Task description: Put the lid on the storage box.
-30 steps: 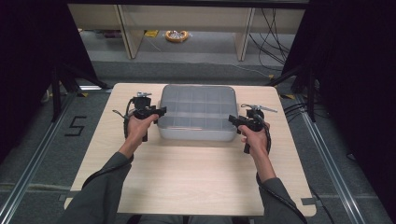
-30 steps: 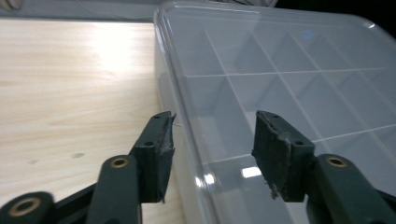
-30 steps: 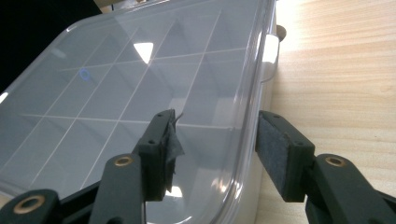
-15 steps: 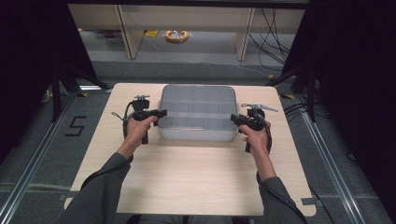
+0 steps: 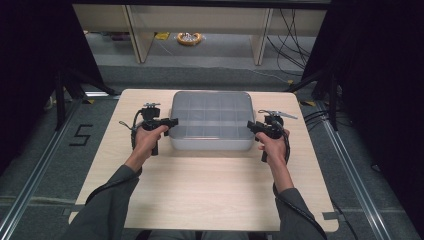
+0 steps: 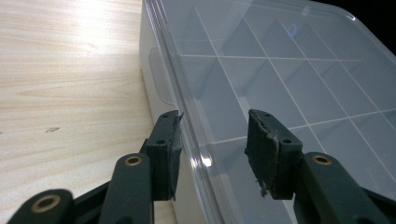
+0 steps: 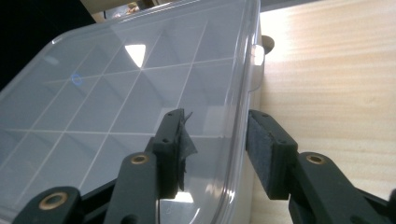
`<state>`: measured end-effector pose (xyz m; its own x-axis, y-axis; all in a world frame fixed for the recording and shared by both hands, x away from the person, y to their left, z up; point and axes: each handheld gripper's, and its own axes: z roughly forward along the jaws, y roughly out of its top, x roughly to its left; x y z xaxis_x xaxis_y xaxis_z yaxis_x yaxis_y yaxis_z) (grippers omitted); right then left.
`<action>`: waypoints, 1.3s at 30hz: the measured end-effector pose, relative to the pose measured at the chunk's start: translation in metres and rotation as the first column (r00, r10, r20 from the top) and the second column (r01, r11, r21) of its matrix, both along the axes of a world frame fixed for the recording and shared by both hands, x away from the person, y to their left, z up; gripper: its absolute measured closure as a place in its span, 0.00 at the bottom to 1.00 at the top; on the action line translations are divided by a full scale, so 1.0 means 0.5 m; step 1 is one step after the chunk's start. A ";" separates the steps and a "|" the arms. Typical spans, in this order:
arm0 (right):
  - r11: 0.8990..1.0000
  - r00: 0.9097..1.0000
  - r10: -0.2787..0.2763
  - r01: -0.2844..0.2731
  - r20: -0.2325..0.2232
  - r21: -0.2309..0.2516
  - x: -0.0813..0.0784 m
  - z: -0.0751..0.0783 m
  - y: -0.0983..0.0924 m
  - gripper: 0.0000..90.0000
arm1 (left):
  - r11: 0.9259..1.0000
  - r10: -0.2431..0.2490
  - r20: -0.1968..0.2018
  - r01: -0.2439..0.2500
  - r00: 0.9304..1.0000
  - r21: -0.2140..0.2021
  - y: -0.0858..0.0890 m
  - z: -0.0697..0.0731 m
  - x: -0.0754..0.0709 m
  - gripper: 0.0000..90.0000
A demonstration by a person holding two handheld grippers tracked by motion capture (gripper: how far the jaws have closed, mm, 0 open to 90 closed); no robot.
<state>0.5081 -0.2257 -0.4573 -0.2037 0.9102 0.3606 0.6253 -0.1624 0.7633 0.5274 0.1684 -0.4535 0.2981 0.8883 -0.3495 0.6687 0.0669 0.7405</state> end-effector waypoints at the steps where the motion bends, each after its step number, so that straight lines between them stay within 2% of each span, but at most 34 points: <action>1: 0.999 0.999 0.027 -0.027 0.026 -0.024 0.003 -0.003 -0.007 0.62 | 1.000 0.014 -0.006 -0.014 1.000 -0.003 0.001 0.000 -0.001 0.56; 2: 0.999 0.999 0.022 -0.021 0.034 -0.035 0.004 -0.004 -0.008 0.60 | 1.000 0.022 -0.008 -0.022 1.000 -0.007 0.003 0.001 -0.002 0.50; 3: 1.000 1.000 0.014 -0.013 0.026 -0.017 0.002 -0.002 -0.008 0.56 | 1.000 0.021 -0.009 -0.021 1.000 -0.012 0.006 0.003 -0.004 0.48; 6: 1.000 0.999 0.006 -0.005 0.045 -0.011 -0.004 0.003 -0.019 0.53 | 1.000 0.017 0.003 -0.017 1.000 -0.025 0.017 0.010 -0.016 0.46; 9: 1.000 0.999 0.007 -0.007 0.054 0.011 -0.018 0.017 -0.027 0.49 | 0.999 -0.020 0.007 0.020 1.000 -0.028 0.028 0.020 -0.040 0.43; 11: 1.000 0.997 0.020 -0.020 0.073 0.006 -0.027 0.024 -0.032 0.46 | 0.999 -0.039 0.013 0.039 0.999 -0.029 0.032 0.023 -0.060 0.43; 12: 0.999 0.999 0.007 -0.009 0.051 0.044 -0.038 0.031 -0.028 0.45 | 0.998 -0.048 0.013 0.049 0.999 -0.033 0.034 0.025 -0.071 0.42; 13: 0.999 0.996 0.041 -0.043 0.084 0.019 -0.041 0.030 -0.035 0.45 | 0.997 -0.058 0.014 0.058 0.998 -0.042 0.035 0.025 -0.083 0.42; 14: 0.999 0.995 0.046 -0.048 0.085 0.017 -0.048 0.034 -0.035 0.44 | 0.996 -0.071 0.016 0.072 0.997 -0.046 0.037 0.026 -0.094 0.41; 15: 0.997 0.997 0.042 -0.046 0.068 0.056 -0.060 0.038 -0.030 0.43 | 0.995 -0.084 0.014 0.084 0.996 -0.048 0.038 0.025 -0.106 0.41; 16: 0.998 0.996 0.046 -0.050 0.073 0.047 -0.069 0.040 -0.030 0.43 | 0.994 -0.098 0.019 0.099 0.995 -0.049 0.039 0.023 -0.117 0.41; 17: 0.997 0.992 0.075 -0.078 0.100 0.025 -0.075 0.038 -0.035 0.42 | 0.993 -0.103 0.017 0.104 0.994 -0.053 0.040 0.022 -0.128 0.41; 19: 0.995 0.989 0.097 -0.100 0.108 0.017 -0.092 0.040 -0.033 0.42 | 0.991 -0.120 0.016 0.121 0.993 -0.055 0.041 0.018 -0.147 0.41; 22: 0.991 0.991 0.110 -0.115 0.072 0.070 -0.121 0.044 -0.024 0.39 | 0.988 -0.139 0.020 0.140 0.990 -0.066 0.042 0.011 -0.170 0.40; 23: 0.989 0.985 0.136 -0.141 0.102 0.038 -0.123 0.040 -0.028 0.39 | 0.987 -0.142 0.023 0.144 0.990 -0.071 0.042 0.008 -0.177 0.40; 24: 0.990 0.986 0.137 -0.140 0.094 0.030 -0.127 0.040 -0.027 0.38 | 0.987 -0.147 0.023 0.148 0.989 -0.068 0.041 0.006 -0.183 0.40; 26: 0.988 0.985 0.144 -0.148 0.097 0.034 -0.137 0.042 -0.023 0.38 | 0.984 -0.161 0.039 0.164 0.986 -0.074 0.040 0.001 -0.193 0.39; 27: 0.989 0.986 0.141 -0.144 0.087 0.034 -0.142 0.045 -0.020 0.37 | 0.984 -0.164 0.036 0.166 0.986 -0.057 0.039 0.000 -0.197 0.39; 28: 0.987 0.983 0.156 -0.159 0.102 0.026 -0.144 0.044 -0.021 0.36 | 0.984 -0.168 0.032 0.170 0.985 -0.047 0.036 -0.001 -0.200 0.39; 31: 0.986 0.982 0.160 -0.163 0.103 0.026 -0.153 0.045 -0.017 0.35 | 0.983 -0.178 0.037 0.179 0.983 -0.050 0.033 -0.003 -0.206 0.38; 32: 0.987 0.982 0.161 -0.162 0.098 0.007 -0.156 0.045 -0.017 0.35 | 0.983 -0.177 0.038 0.179 0.983 -0.047 0.032 -0.004 -0.208 0.37; 34: 0.986 0.985 0.158 -0.161 0.073 0.036 -0.167 0.046 -0.011 0.33 | 0.982 -0.183 0.038 0.185 0.982 -0.045 0.031 -0.007 -0.213 0.35; 35: 0.985 0.982 0.171 -0.173 0.082 0.027 -0.168 0.044 -0.012 0.33 | 0.981 -0.186 0.040 0.188 0.982 -0.041 0.030 -0.009 -0.217 0.35; 36: 0.985 0.985 0.165 -0.167 0.059 0.036 -0.173 0.045 -0.010 0.32 | 0.981 -0.191 0.039 0.192 0.981 -0.037 0.030 -0.011 -0.222 0.34; 37: 0.984 0.981 0.177 -0.180 0.084 0.019 -0.172 0.041 -0.012 0.32 | 0.979 -0.196 0.041 0.198 0.980 -0.039 0.030 -0.015 -0.226 0.33; 38: 0.984 0.984 0.170 -0.172 0.059 0.039 -0.178 0.042 -0.007 0.31 | 0.977 -0.206 0.037 0.208 0.978 -0.041 0.032 -0.018 -0.231 0.32; 39: 0.983 0.979 0.185 -0.186 0.082 0.009 -0.176 0.039 -0.010 0.31 | 0.976 -0.208 0.035 0.209 0.978 -0.051 0.034 -0.021 -0.236 0.31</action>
